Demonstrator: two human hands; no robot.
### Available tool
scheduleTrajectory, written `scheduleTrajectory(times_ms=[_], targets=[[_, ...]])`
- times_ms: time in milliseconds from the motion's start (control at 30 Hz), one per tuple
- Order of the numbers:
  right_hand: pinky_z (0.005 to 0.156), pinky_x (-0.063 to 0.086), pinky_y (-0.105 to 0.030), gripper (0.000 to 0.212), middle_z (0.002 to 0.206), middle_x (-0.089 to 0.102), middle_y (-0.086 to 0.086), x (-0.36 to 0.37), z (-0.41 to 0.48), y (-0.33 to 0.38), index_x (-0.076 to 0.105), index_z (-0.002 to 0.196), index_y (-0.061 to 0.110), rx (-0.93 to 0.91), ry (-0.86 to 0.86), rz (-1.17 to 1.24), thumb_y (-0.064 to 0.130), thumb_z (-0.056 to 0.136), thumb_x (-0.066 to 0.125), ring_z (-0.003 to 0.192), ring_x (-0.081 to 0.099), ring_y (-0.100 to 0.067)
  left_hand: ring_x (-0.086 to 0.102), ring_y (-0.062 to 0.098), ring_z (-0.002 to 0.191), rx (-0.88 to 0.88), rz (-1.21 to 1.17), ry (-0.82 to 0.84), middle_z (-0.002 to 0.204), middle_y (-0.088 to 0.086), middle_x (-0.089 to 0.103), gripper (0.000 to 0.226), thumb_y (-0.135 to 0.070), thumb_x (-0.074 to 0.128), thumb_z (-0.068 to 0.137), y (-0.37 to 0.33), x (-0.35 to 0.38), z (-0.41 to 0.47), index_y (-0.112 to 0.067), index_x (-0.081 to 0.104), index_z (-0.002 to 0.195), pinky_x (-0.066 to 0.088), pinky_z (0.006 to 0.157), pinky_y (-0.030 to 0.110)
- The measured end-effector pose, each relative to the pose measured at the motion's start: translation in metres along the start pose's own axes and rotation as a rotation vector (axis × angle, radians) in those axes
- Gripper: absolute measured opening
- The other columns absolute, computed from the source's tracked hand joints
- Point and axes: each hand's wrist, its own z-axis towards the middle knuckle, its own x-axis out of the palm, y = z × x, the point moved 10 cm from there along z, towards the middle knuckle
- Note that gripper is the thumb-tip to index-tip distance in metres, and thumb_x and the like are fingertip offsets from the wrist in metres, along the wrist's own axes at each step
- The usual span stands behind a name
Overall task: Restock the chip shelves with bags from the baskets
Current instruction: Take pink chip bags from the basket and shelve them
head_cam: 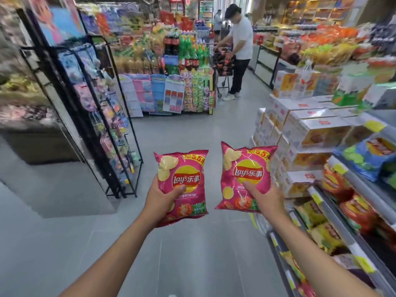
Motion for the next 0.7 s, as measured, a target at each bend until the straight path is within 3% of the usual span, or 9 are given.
scheduleTrajectory(times_ms=[33, 133, 233, 333, 433, 567, 700], targets=[[0.080, 0.059, -0.030, 0.054, 0.104, 0.072, 0.010, 0.009, 0.010, 0.005, 0.062, 0.127, 0.022, -0.007, 0.009, 0.002, 0.046, 0.082, 0.081, 0.092, 0.069, -0.005, 0.075, 0.013, 0.094, 0.001, -0.001, -0.006, 0.109, -0.009, 0.073, 0.053, -0.028, 0.085, 0.084, 0.000, -0.003, 0.011, -0.038, 0.052, 0.123, 0.060, 0.065, 0.022], [0.083, 0.060, -0.033, 0.061, 0.111, 0.074, 0.006, 0.030, 0.044, 0.015, 0.061, 0.131, 0.024, -0.021, 0.011, 0.004, 0.053, 0.080, 0.080, 0.097, 0.071, -0.011, 0.074, 0.015, 0.096, 0.018, 0.011, -0.005, 0.110, -0.008, 0.072, 0.053, -0.028, 0.085, 0.083, -0.006, -0.008, 0.052, -0.036, 0.051, 0.124, 0.061, 0.067, 0.024], [0.073, 0.058, -0.024, 0.056, 0.109, 0.074, 0.008, 0.040, 0.077, 0.022, 0.061, 0.127, 0.027, -0.008, -0.003, 0.016, 0.052, 0.080, 0.079, 0.092, 0.072, -0.008, 0.073, 0.014, 0.095, 0.049, 0.022, 0.028, 0.109, -0.009, 0.072, 0.053, -0.026, 0.084, 0.085, -0.016, -0.006, 0.101, -0.033, 0.051, 0.125, 0.059, 0.065, 0.022], [0.071, 0.058, -0.021, 0.059, 0.107, 0.074, 0.010, 0.032, 0.104, 0.035, 0.061, 0.127, 0.029, -0.001, -0.076, 0.046, 0.053, 0.076, 0.080, 0.091, 0.073, -0.006, 0.073, 0.012, 0.093, 0.079, 0.032, 0.100, 0.109, -0.010, 0.071, 0.051, -0.027, 0.083, 0.085, -0.032, 0.008, 0.152, -0.033, 0.052, 0.125, 0.058, 0.062, 0.020], [0.065, 0.052, -0.011, 0.050, 0.102, 0.073, 0.016, 0.012, 0.126, 0.043, 0.061, 0.118, 0.034, -0.019, -0.158, 0.011, 0.052, 0.077, 0.080, 0.089, 0.071, 0.000, 0.075, 0.017, 0.097, 0.090, 0.029, 0.187, 0.114, -0.006, 0.073, 0.056, -0.032, 0.084, 0.084, -0.044, 0.036, 0.197, -0.030, 0.054, 0.132, 0.061, 0.065, 0.024], [0.084, 0.063, -0.039, 0.060, 0.106, 0.076, 0.010, -0.035, 0.139, 0.030, 0.064, 0.124, 0.028, 0.034, -0.301, 0.034, 0.059, 0.075, 0.082, 0.094, 0.074, -0.009, 0.076, 0.017, 0.097, 0.109, 0.049, 0.333, 0.115, -0.008, 0.074, 0.061, -0.038, 0.085, 0.082, -0.055, 0.102, 0.239, -0.032, 0.054, 0.134, 0.064, 0.069, 0.030], [0.089, 0.061, -0.043, 0.060, 0.103, 0.077, 0.012, -0.093, 0.135, 0.019, 0.067, 0.119, 0.030, 0.060, -0.433, 0.036, 0.061, 0.070, 0.081, 0.093, 0.074, -0.006, 0.077, 0.013, 0.091, 0.132, 0.034, 0.481, 0.111, -0.009, 0.075, 0.054, -0.032, 0.085, 0.083, -0.071, 0.186, 0.253, -0.034, 0.056, 0.129, 0.060, 0.060, 0.022]])
